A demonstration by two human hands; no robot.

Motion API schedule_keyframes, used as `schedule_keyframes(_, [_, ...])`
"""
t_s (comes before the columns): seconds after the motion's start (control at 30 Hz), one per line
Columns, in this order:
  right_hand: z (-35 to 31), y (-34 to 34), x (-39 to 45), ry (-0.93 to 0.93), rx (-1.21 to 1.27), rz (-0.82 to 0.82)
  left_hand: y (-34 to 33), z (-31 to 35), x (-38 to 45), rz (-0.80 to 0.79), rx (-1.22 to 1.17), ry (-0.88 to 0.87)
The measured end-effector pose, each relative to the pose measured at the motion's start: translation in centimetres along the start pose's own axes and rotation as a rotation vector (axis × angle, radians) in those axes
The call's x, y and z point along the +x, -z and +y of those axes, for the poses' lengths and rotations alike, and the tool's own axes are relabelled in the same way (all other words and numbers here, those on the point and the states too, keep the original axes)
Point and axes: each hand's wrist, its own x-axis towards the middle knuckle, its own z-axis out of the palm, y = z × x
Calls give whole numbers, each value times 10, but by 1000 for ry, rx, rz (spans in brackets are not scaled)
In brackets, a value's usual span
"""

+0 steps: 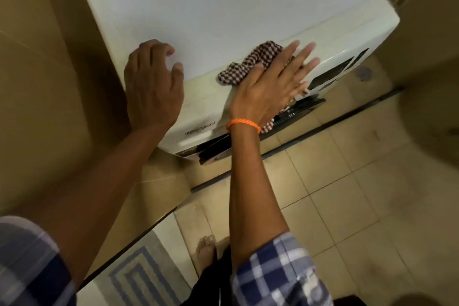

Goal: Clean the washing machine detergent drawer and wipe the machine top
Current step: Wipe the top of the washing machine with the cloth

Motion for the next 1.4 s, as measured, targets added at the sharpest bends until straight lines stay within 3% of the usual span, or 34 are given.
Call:
schedule_keyframes(0.1, [16,1,80,-36,-111,20,3,1,1,2,0,3])
schedule_keyframes(0.23, [47,14,139,-74,-60,-63,3,6,2,16,60,15])
schedule_keyframes(0.37, [25,15,85,-69,22,-88,2,11,2,10,134,62])
schedule_keyframes(0.47, [13,22,16,73,-8,-272,0,10,2,18,196,136])
schedule_keyframes(0.53, [20,27,14,175,-37,-358,-1,11,2,10,193,172])
schedule_keyframes(0.63, [38,32,69,206,-112,-373,-3,7,3,-19,167,201])
schedule_keyframes(0.8, [83,39,222,102,-220,-261,-8,3,4,-57,170,193])
schedule_keyframes(0.93, [89,39,296,-11,-389,-279,-9,4,4,-55,179,186])
schedule_keyframes(1.03, [75,32,268,-40,-442,-217,-8,4,3,-44,184,183])
schedule_keyframes(1.13, [54,30,175,61,-370,-218,-9,3,3,-44,201,178])
schedule_keyframes(1.3, [23,47,14,378,-235,-560,-8,4,1,-46,191,183])
schedule_keyframes(1.4, [49,55,40,525,-216,-618,-10,2,2,-36,185,181])
